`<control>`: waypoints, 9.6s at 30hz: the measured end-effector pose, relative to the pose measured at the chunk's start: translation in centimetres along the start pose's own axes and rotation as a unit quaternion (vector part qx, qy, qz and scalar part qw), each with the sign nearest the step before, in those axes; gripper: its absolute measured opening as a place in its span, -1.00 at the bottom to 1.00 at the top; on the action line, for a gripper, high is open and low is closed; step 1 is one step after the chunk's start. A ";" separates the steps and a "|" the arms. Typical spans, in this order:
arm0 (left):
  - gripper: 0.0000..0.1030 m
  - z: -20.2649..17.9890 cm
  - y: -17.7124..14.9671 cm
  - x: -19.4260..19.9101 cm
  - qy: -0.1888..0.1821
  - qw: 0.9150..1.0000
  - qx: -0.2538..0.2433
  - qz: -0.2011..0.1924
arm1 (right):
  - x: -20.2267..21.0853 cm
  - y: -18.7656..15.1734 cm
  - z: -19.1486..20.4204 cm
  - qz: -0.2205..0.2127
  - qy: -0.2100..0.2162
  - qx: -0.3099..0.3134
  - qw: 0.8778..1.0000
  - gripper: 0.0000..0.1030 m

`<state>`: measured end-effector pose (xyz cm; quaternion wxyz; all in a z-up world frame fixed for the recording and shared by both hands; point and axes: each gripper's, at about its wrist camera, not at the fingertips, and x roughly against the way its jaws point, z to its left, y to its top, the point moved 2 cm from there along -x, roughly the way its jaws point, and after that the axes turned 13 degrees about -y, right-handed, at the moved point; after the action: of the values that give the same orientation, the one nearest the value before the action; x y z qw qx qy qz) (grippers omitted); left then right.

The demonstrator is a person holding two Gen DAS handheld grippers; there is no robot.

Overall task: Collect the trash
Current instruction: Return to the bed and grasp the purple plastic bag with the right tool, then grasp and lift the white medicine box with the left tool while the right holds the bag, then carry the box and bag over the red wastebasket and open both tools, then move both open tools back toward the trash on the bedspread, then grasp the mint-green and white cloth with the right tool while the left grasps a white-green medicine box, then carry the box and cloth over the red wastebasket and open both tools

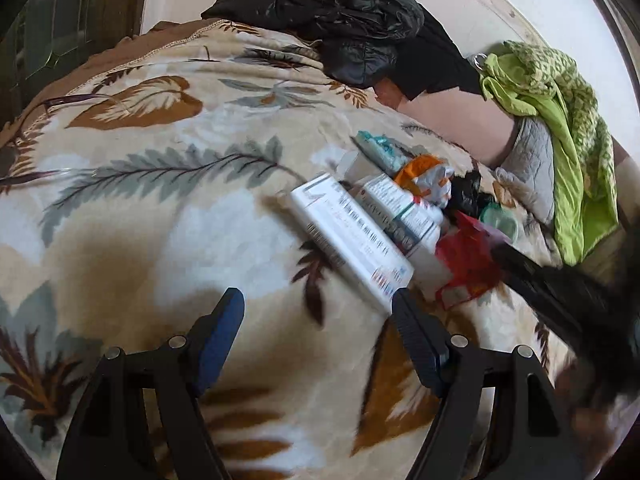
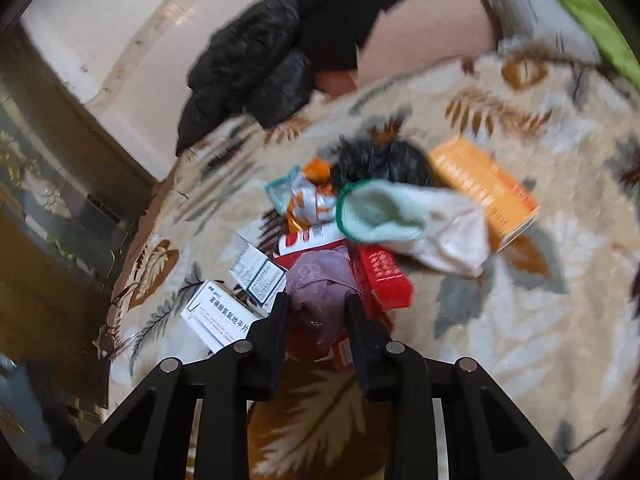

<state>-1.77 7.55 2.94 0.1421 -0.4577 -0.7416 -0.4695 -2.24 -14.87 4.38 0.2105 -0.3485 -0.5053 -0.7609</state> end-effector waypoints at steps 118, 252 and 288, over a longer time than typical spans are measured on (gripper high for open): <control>-0.74 -10.1 -7.0 2.3 0.047 0.961 -0.267 -0.048 | 10.1 -6.6 -3.6 -0.087 -0.025 0.089 0.992 -0.41; -0.09 -4.1 3.1 -4.9 -0.050 0.998 -0.022 0.012 | 8.0 0.5 -3.2 -0.160 -0.043 0.063 0.984 -0.90; -0.09 -10.1 -5.2 4.6 0.027 0.961 -0.251 -0.115 | 11.5 -5.5 -2.7 -0.147 -0.013 0.075 0.986 -0.90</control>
<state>-10.66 0.98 8.17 -0.0124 -0.3772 -0.6432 -0.6662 -14.43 -14.75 8.83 0.1151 -0.2634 -0.6092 -0.7391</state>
